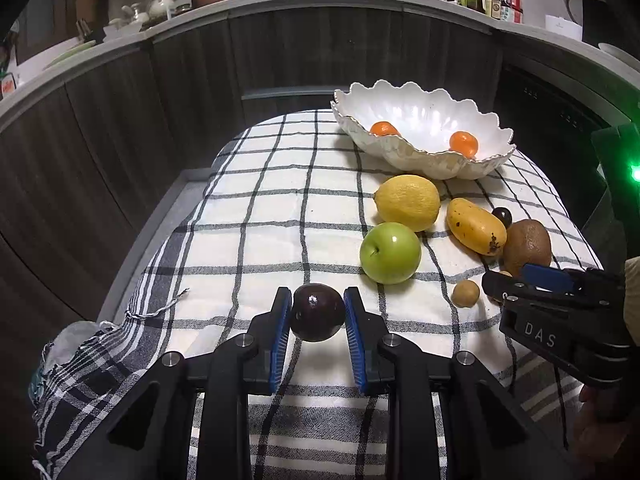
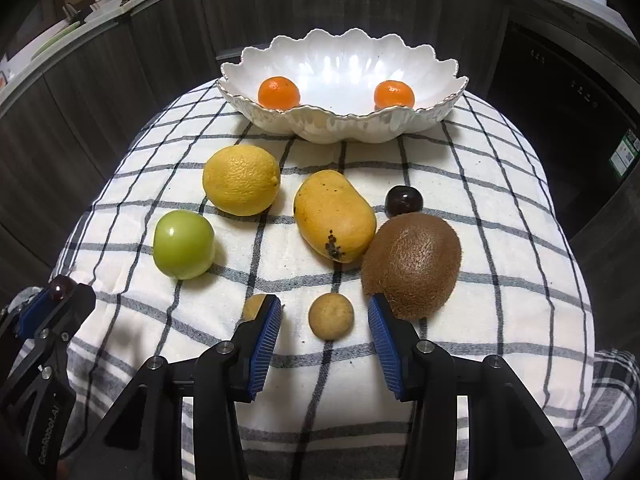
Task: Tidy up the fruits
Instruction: 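Grasp the small tan round fruit with the right tool while the left tool holds the plum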
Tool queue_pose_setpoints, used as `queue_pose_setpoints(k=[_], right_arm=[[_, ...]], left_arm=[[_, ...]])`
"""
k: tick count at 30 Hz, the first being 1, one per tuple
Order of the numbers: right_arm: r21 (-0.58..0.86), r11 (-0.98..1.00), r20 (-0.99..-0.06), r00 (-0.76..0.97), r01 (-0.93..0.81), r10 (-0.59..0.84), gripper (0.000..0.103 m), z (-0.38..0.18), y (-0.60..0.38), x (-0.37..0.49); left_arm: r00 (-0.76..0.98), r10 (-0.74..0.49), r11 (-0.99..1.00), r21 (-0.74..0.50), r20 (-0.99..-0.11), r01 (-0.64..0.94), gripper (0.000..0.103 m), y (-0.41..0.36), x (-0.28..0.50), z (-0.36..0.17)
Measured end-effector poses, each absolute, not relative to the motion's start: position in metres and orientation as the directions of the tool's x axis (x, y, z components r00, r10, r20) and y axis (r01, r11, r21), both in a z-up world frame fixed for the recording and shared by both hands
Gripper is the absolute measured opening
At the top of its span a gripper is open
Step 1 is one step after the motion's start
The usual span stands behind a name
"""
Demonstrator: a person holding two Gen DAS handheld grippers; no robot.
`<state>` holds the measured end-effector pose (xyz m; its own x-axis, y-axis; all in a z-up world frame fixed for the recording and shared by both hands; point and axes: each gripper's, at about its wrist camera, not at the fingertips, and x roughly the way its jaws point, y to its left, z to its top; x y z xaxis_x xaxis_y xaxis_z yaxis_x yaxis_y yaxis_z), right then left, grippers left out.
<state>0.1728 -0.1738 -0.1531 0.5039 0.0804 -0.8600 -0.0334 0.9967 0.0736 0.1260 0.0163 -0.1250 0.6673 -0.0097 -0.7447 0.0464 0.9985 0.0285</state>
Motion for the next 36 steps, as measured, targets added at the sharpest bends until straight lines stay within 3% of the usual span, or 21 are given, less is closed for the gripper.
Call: queue_pose_setpoints(k=[2, 10, 13, 19, 36], right_arm=[[0.081, 0.996, -0.867, 0.492, -0.029, 0.085, 0.035, -0.156, -0.173, 0.173], [0.071, 0.997, -0.872, 0.484, -0.009, 0.067, 0.035, -0.165, -0.174, 0.177], [0.068, 0.998, -0.877, 0.475, -0.011, 0.065, 0.028, -0.171, -0.172, 0.18], [0.076, 0.997, -0.869, 0.489, -0.018, 0.075, 0.027, -0.168, -0.171, 0.176], [0.095, 0.995, -0.782, 0.616, -0.041, 0.1, 0.027, -0.094, -0.187, 0.184]], left_arm=[[0.664, -0.012, 0.999, 0.024, -0.748, 0.045, 0.027, 0.017, 0.126, -0.126], [0.655, -0.02, 0.999, 0.014, -0.756, 0.047, 0.027, 0.016, 0.129, -0.128], [0.653, -0.019, 0.999, 0.013, -0.757, 0.043, 0.027, 0.018, 0.129, -0.129], [0.653, -0.02, 0.999, 0.012, -0.757, 0.045, 0.027, 0.017, 0.13, -0.129], [0.715, -0.066, 0.995, 0.004, -0.696, 0.096, 0.027, -0.007, 0.155, -0.082]])
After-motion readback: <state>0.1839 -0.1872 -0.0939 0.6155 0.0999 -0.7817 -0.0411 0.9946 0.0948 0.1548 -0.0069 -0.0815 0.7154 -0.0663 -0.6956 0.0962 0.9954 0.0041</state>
